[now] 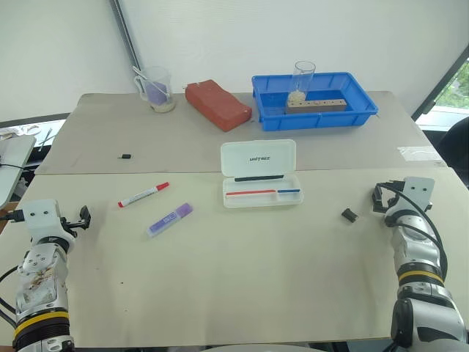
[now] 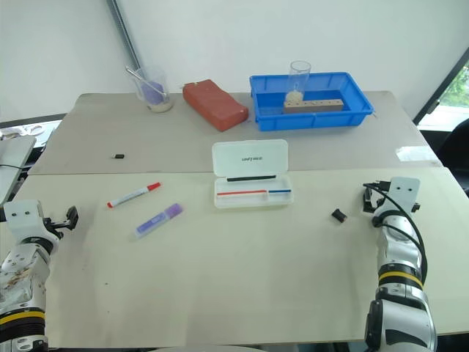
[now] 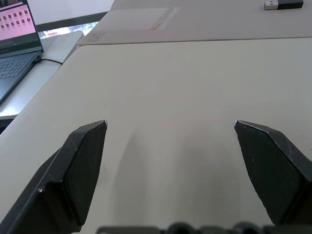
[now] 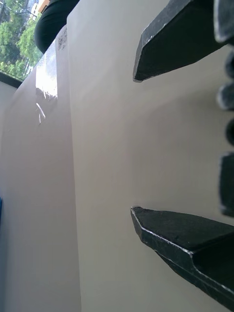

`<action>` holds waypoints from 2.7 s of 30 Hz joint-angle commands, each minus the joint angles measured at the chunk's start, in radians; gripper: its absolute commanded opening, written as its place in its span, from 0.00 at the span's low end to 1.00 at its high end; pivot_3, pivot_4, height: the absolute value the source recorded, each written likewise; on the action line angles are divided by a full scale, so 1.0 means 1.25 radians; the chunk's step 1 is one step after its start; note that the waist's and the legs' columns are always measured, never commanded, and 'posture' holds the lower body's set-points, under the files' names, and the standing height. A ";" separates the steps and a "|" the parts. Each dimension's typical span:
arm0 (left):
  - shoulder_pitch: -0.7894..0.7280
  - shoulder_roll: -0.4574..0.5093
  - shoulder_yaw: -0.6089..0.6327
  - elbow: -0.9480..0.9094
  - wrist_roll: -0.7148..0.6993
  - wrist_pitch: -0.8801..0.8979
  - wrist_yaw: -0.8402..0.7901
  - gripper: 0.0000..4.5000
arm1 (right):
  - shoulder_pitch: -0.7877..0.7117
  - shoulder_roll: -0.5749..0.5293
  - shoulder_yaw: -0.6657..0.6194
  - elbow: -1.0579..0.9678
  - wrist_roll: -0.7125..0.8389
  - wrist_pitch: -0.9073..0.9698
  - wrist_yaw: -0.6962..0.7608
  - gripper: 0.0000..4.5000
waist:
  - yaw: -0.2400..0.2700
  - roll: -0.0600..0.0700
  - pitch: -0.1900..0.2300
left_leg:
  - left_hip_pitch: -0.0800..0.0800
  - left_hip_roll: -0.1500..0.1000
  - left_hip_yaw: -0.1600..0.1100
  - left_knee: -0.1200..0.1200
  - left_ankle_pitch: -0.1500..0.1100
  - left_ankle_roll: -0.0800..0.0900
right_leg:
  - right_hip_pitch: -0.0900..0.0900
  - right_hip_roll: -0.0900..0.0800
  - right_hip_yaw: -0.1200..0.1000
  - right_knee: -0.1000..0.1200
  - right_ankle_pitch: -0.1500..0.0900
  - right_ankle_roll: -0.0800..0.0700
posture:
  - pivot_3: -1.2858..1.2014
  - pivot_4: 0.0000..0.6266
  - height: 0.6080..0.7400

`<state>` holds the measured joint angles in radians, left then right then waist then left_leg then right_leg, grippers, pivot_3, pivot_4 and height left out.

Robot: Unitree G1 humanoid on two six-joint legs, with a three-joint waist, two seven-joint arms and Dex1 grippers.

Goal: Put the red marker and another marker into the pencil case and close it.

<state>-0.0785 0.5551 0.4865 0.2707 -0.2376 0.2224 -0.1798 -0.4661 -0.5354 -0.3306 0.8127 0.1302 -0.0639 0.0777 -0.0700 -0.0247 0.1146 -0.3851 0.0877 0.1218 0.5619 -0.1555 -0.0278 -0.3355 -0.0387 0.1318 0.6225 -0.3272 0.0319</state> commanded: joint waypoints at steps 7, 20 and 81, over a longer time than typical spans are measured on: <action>0.020 0.046 0.044 -0.079 -0.029 -0.002 -0.056 0.99 | -0.022 -0.027 0.000 -0.001 -0.012 -0.027 0.014 1.00 | 0.000 -0.001 0.000 | 0.000 -0.002 -0.001 0.000 0.000 0.000 | 0.000 -0.004 -0.006 0.000 0.000 0.000 | 0.52 0.24 1.00; -0.296 0.203 -0.351 -0.280 -0.056 0.080 -0.523 0.99 | 0.102 -0.131 0.116 -0.521 0.110 0.219 0.437 1.00 | 0.028 0.003 0.001 | -0.003 -0.003 -0.003 0.000 0.000 0.000 | 0.001 -0.004 -0.011 0.000 -0.001 0.001 | 0.52 0.24 1.00; -0.222 0.037 -0.708 -0.340 0.164 -0.088 -0.825 0.01 | 0.320 -0.181 0.223 -1.119 0.299 0.559 0.615 1.00 | 0.045 0.007 0.000 | -0.024 -0.016 -0.033 0.011 0.007 0.015 | -0.011 0.000 -0.012 0.005 0.000 0.004 | 0.52 0.24 1.00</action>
<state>-0.3552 0.5918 -0.3956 -0.1204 -0.0363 0.1411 -1.2115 -0.0475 -0.7697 -0.0437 -0.5619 0.4866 0.6334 0.8612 -0.0134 -0.0159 0.1143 -0.4146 0.0682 0.0806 0.5756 -0.1467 -0.0086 -0.3490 -0.0389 0.1172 0.6293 -0.3269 0.0369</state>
